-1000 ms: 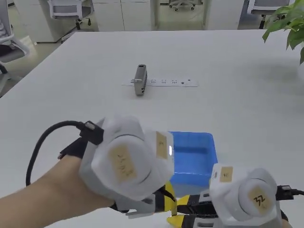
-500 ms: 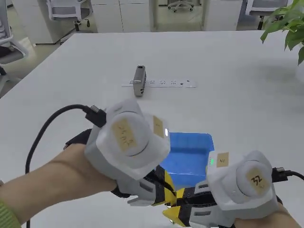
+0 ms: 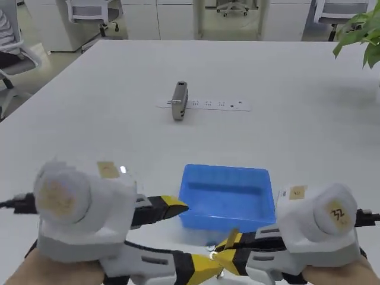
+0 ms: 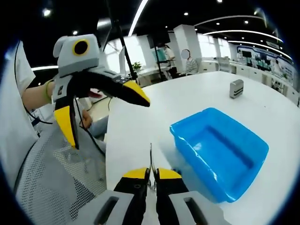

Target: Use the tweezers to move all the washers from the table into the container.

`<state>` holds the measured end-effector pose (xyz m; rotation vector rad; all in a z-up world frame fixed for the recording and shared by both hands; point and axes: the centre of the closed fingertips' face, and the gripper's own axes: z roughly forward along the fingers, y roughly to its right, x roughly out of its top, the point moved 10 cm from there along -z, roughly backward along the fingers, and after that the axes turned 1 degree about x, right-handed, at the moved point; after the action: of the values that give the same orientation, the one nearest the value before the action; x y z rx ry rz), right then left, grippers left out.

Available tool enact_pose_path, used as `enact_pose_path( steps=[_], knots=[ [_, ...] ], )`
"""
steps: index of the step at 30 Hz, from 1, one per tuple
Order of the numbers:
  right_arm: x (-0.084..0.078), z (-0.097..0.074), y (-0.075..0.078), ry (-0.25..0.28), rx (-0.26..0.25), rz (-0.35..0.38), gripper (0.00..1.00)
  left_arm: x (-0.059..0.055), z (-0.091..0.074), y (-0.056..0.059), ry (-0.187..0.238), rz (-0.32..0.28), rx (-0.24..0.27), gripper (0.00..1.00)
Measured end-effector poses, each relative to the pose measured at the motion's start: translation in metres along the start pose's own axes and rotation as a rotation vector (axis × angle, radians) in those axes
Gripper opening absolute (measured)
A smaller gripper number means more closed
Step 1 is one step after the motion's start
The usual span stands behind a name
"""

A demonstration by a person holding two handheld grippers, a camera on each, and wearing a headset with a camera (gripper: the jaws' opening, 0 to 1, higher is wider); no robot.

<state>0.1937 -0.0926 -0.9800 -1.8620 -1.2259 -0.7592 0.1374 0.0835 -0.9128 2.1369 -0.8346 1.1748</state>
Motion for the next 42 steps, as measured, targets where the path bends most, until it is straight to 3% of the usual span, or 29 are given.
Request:
enact_pose_path(
  steps=[2, 5, 8, 10, 11, 14, 18, 22, 29, 33, 36, 40, 42],
  knots=[
    [-0.001, -0.001, 0.002, 0.016, -0.003, 0.047, 0.02, -0.006, -0.009, 0.003, 0.059, -0.074, 0.050, 0.64],
    [-0.003, -0.003, 0.005, 0.042, -0.009, 0.118, 0.02, -0.014, -0.019, 0.005, 0.108, -0.092, 0.147, 0.67],
    [-0.005, -0.006, 0.008, 0.077, -0.007, 0.191, 0.02, -0.020, -0.024, 0.007, 0.138, -0.065, 0.233, 0.73],
    [-0.004, -0.009, 0.009, 0.106, 0.003, 0.239, 0.02, -0.023, -0.025, 0.009, 0.179, -0.072, 0.242, 0.76],
    [-0.003, -0.012, 0.011, 0.110, 0.005, 0.240, 0.03, -0.021, -0.026, 0.009, 0.210, -0.043, 0.258, 0.79],
    [-0.002, -0.018, 0.010, 0.119, 0.001, 0.239, 0.03, -0.015, -0.028, 0.009, 0.249, 0.030, 0.286, 0.89],
    [0.001, -0.025, 0.010, 0.147, 0.003, 0.248, 0.03, -0.017, -0.030, 0.009, 0.256, 0.036, 0.317, 0.97],
    [0.006, -0.033, 0.007, 0.170, -0.009, 0.242, 0.03, -0.016, -0.033, 0.006, 0.274, 0.008, 0.336, 0.99],
    [0.018, -0.050, 0.002, 0.207, -0.046, 0.213, 0.03, -0.018, -0.034, 0.008, 0.233, 0.033, 0.375, 0.99],
    [0.025, -0.059, 0.005, 0.210, -0.078, 0.191, 0.03, -0.021, -0.034, 0.006, 0.242, -0.011, 0.378, 0.99],
    [0.030, -0.068, 0.010, 0.229, -0.106, 0.186, 0.03, -0.019, -0.038, 0.003, 0.280, -0.032, 0.381, 0.99],
    [0.036, -0.075, 0.014, 0.238, -0.126, 0.177, 0.03, -0.024, -0.037, -0.001, 0.269, -0.021, 0.380, 0.99],
    [0.039, -0.078, 0.016, 0.237, -0.140, 0.172, 0.03, -0.028, -0.031, -0.001, 0.292, -0.087, 0.348, 0.99]
  ],
)
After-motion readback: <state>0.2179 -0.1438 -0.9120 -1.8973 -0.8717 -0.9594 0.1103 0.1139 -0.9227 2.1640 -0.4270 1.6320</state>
